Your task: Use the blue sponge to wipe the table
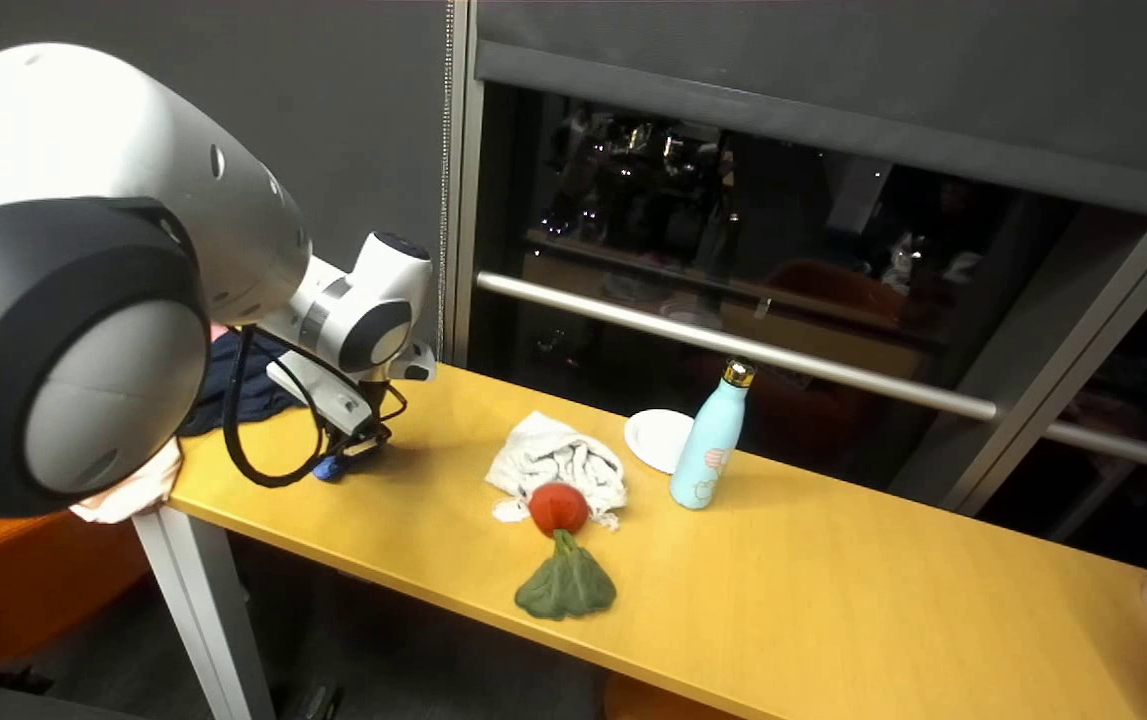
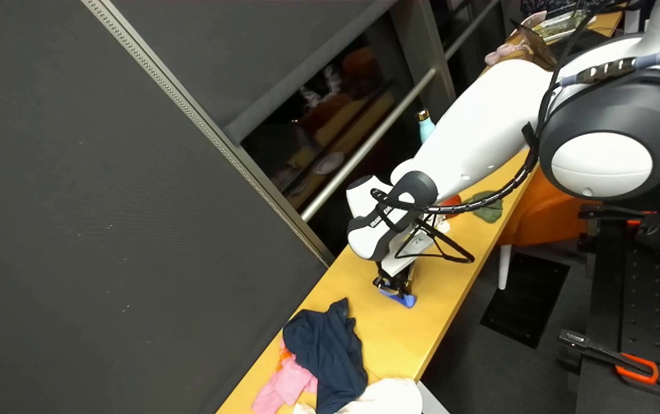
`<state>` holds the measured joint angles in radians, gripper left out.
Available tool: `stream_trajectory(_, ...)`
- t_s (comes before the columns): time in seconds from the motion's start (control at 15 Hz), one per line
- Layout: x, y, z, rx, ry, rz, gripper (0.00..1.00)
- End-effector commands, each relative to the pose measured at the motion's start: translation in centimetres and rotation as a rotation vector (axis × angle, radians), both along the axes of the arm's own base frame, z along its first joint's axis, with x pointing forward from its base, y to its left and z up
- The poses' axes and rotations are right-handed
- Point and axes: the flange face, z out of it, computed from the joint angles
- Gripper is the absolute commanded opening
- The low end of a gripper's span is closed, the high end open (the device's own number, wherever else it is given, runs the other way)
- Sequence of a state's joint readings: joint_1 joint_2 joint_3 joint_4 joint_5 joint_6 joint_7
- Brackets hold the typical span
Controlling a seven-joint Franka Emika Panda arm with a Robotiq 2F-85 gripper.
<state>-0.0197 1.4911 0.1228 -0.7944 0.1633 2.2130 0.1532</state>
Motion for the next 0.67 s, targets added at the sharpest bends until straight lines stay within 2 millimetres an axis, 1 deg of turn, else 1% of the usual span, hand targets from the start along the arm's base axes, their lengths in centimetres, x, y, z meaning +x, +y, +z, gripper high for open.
stream_trajectory(0.0,-1.2,-0.9,-1.5,-0.015,0.051,0.028,0.04)
stream_trajectory(0.13,-1.4,-3.5,-1.8,-0.064,0.052,0.013,0.04)
stream_trajectory(0.27,-0.7,-6.2,-1.7,-0.113,0.061,0.006,0.04)
stream_trajectory(0.33,-0.7,-7.5,-1.4,-0.139,0.071,0.004,0.04)
stream_trajectory(0.4,-1.0,-9.3,-0.9,-0.158,0.085,0.007,0.04)
stream_trajectory(0.47,-1.3,-10.7,-1.0,-0.176,0.091,0.006,0.04)
stream_trajectory(0.53,-1.4,-11.7,-1.5,-0.193,0.092,0.008,0.04)
stream_trajectory(0.6,-1.6,-11.9,-1.8,-0.201,0.097,0.008,0.04)
